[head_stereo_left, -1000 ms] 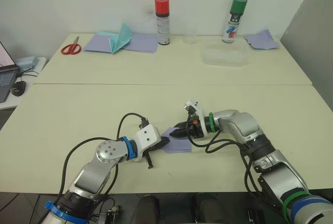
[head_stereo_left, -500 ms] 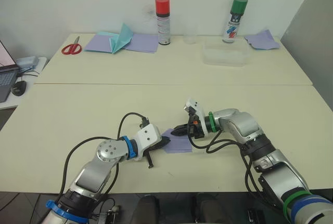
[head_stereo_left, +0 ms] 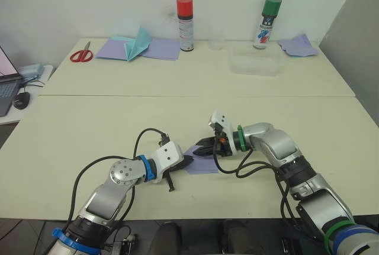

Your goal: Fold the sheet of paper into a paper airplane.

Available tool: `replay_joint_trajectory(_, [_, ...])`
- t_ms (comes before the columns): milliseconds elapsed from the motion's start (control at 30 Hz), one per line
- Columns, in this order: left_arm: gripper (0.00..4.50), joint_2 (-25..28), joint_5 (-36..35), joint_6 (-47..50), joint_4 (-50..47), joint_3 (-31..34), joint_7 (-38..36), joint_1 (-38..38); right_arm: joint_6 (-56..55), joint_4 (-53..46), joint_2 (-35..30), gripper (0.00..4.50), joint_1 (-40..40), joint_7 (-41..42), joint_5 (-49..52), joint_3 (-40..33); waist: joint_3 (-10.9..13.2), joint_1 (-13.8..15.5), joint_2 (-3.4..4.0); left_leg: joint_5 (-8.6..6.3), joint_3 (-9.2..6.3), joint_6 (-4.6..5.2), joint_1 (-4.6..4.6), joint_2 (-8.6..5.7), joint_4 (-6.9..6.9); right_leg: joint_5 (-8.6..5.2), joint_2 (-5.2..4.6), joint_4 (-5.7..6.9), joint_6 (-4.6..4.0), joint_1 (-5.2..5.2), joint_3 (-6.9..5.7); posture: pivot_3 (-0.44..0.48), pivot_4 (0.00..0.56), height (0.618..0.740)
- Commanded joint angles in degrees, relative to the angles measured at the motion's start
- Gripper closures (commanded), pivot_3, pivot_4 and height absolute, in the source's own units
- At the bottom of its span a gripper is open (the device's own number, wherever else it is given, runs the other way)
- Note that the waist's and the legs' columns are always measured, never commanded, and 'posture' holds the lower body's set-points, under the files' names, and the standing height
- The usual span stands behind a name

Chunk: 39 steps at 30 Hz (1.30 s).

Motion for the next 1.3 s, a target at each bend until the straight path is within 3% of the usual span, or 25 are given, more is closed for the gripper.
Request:
replay_joint_trajectory(33, [4.50,0.9,3.3,2.0,5.1,-2.8,-0.1,2.4,0.9,-0.7,-1.4,1.38,0.0,-0.6,1.3,-3.6,0.0,0.0,0.00,0.00,0.00,0.00,-0.01,0.00,0.00,0.00,0.00,0.00,0.00,0.00,0.01,0.000,0.150,0.740])
replay_joint_trajectory(133, [4.50,1.1,3.3,2.1,4.6,-2.6,0.1,2.9,4.2,-2.7,-3.3,0.25,1.4,-0.7,2.9,-5.8,0.0,0.0,-0.02,0.00,0.01,0.00,-0.01,-0.01,0.00,0.00,0.00,-0.01,0.00,0.01,0.02,0.000,0.150,0.740])
replay_joint_trajectory(600, [4.50,1.7,3.0,2.4,3.9,-2.2,0.5,3.7,26.6,-19.2,-9.1,0.25,11.4,-5.2,14.8,-13.7,-0.1,-0.2,0.01,0.00,-0.03,0.00,0.01,0.04,-0.03,-0.01,0.03,0.01,-0.02,-0.01,0.07,0.000,0.150,0.740])
replay_joint_trajectory(1300, [4.50,1.5,3.0,1.9,4.1,-2.0,0.9,3.3,31.4,-17.2,0.3,0.25,10.8,-15.9,21.0,-17.7,-0.1,-0.2,0.02,0.00,-0.03,0.00,0.03,0.08,-0.03,-0.01,0.17,0.01,-0.02,0.00,0.06,0.000,0.150,0.740])
